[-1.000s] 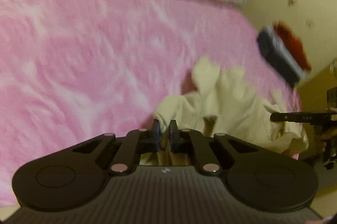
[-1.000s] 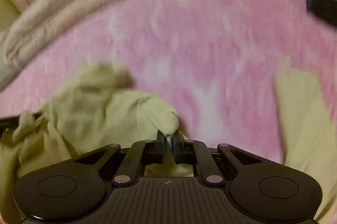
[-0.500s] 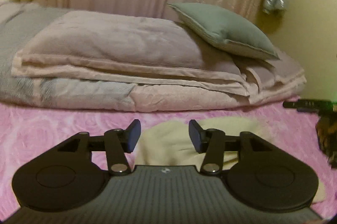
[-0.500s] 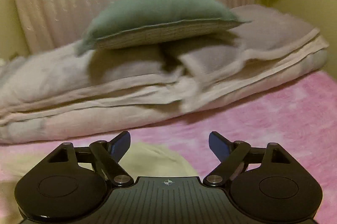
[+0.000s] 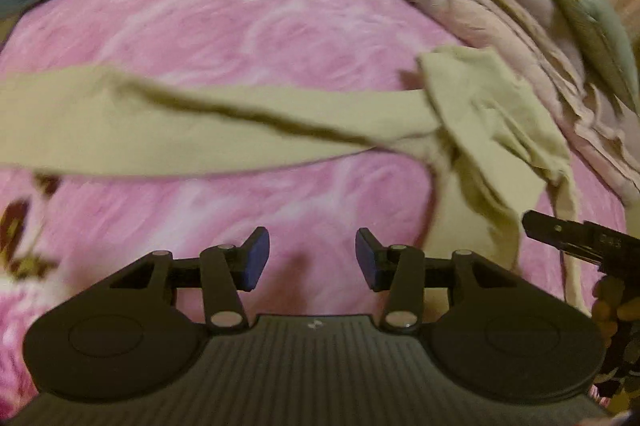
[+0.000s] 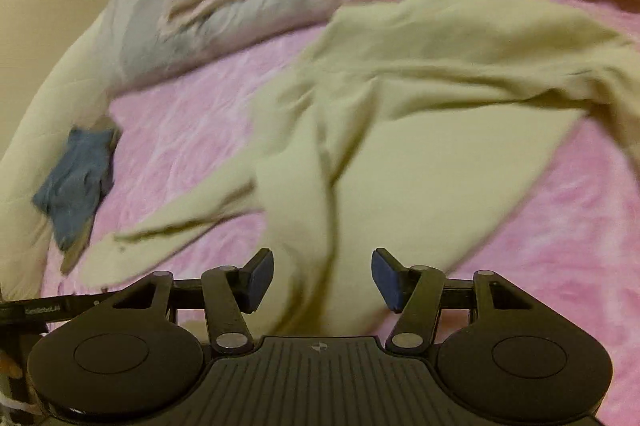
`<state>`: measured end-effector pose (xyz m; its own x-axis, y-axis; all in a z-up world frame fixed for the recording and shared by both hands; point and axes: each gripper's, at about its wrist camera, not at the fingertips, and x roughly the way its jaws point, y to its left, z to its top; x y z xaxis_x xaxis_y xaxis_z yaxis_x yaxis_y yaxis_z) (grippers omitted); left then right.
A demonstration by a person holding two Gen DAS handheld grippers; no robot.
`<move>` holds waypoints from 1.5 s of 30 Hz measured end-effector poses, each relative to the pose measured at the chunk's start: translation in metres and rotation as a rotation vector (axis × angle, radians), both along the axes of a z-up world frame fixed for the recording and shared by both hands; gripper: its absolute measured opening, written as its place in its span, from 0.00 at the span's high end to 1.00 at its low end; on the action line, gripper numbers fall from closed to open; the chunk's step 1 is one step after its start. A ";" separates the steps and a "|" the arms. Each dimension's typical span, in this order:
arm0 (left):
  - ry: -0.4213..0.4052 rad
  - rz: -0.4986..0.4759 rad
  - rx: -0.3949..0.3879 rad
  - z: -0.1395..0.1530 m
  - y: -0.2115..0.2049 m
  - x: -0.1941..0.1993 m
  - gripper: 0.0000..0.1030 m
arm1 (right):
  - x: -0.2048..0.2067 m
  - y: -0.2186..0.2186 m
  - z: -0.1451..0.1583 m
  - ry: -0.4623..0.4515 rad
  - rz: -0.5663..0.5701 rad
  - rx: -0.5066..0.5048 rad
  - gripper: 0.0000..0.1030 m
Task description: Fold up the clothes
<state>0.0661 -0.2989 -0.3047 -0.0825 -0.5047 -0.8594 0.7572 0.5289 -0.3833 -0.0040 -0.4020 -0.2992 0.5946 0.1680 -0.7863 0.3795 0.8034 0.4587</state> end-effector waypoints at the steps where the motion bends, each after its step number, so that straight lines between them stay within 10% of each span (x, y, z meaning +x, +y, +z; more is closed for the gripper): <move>1: 0.006 0.003 -0.005 0.001 0.001 0.002 0.60 | 0.008 0.005 -0.005 0.011 0.019 -0.009 0.47; 3: 0.017 0.008 -0.014 0.002 0.003 0.005 0.60 | 0.014 0.011 -0.016 0.013 0.035 -0.020 0.97; 9: 0.053 -0.013 -0.070 0.007 0.004 -0.003 0.60 | -0.091 0.009 0.025 -0.133 -0.292 0.075 0.98; 14: 0.173 -0.045 -0.060 -0.001 0.009 -0.037 0.60 | -0.217 0.030 0.021 0.202 -0.465 0.200 0.98; 17: 0.238 -0.076 -0.025 -0.012 0.017 -0.068 0.59 | -0.263 0.050 0.007 0.504 -0.380 0.125 0.68; 18: 0.254 -0.081 -0.012 -0.015 0.020 -0.077 0.59 | -0.270 0.053 0.010 0.527 -0.361 0.085 0.36; 19: 0.269 -0.085 0.000 -0.018 0.024 -0.085 0.59 | -0.276 0.056 0.017 0.509 -0.356 0.029 0.29; 31: 0.374 -0.115 0.081 -0.049 0.068 -0.186 0.56 | -0.240 0.043 0.028 0.278 -0.214 -0.226 0.29; 35: 0.370 -0.114 0.006 -0.051 0.066 -0.209 1.00 | -0.258 0.036 0.025 0.313 -0.240 -0.213 0.29; 39: 0.247 -0.247 -0.191 0.011 0.084 -0.222 1.00 | -0.269 0.031 0.029 0.324 -0.230 -0.229 0.29; 45: 0.060 -0.180 0.016 0.001 0.122 -0.199 0.98 | -0.236 0.051 0.036 0.232 -0.067 -0.349 0.29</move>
